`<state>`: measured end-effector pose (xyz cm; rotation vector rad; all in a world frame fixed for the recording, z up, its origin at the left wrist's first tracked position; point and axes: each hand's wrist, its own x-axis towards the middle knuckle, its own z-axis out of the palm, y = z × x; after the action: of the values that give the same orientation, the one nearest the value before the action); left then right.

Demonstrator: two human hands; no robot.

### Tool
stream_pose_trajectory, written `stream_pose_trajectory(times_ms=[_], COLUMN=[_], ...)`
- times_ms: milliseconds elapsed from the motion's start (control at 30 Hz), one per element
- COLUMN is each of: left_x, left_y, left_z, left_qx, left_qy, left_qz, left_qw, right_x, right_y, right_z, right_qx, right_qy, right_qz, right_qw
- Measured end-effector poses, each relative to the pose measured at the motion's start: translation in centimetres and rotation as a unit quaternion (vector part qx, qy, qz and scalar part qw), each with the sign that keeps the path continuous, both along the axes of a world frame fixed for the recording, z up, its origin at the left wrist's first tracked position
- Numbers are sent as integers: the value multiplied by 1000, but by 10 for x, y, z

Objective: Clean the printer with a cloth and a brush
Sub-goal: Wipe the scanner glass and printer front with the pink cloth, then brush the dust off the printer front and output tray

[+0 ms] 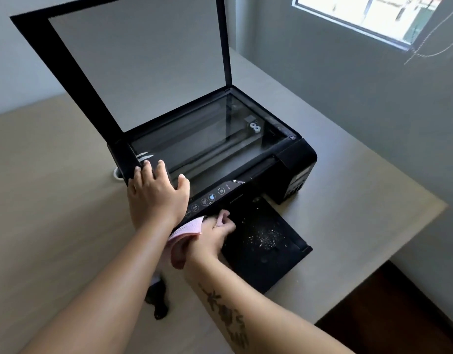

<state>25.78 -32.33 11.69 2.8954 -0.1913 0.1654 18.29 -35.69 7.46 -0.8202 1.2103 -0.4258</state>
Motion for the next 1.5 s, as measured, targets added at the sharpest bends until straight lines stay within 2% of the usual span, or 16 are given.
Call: stream_pose_trajectory(times_ms=[67,167,233,333,433,600,667,833,900,1000,1200,1400,1500], left_x=[0,1,0,0,-1,-2,-2,-4,-5,-11,-38,-83,-102], left_y=[0,0,-1,-2,-2,-4,-4,-5,-5,-7,1,28,51], left_z=[0,1,1,1,2,4,4,6,7,11,8,-12,-12], left_qx=[-3,-5,-4,0,4,9,10,1,-5,-8,-10,-36,-47], left_qy=[4,7,11,13,9,12,14,8,1,-28,-65,-57,-71], left_qz=[0,3,4,5,6,12,15,11,6,-1,-16,-38,-31], left_qw=[1000,1000,1000,1000,1000,1000,1000,1000,1000,1000,998,997,996], right_x=[-20,-45,-61,-82,-94,-104,-108,-116,-119,-127,-126,-106,-97], right_y=[-17,-60,-88,-124,-159,-216,-237,-281,-291,-298,-284,-231,-183], right_z=[7,8,7,4,4,4,4,-9,-14,-19,-17,-16,-20], right_qx=[-17,-134,-236,-376,-474,-598,-620,-637,-621,-622,-684,-700,-702], right_qy=[-11,-23,-3,30,75,159,176,211,228,257,179,60,-18], right_qz=[43,105,173,269,348,461,492,550,582,614,617,612,622], right_qw=[999,985,956,886,806,636,585,498,474,413,344,362,347])
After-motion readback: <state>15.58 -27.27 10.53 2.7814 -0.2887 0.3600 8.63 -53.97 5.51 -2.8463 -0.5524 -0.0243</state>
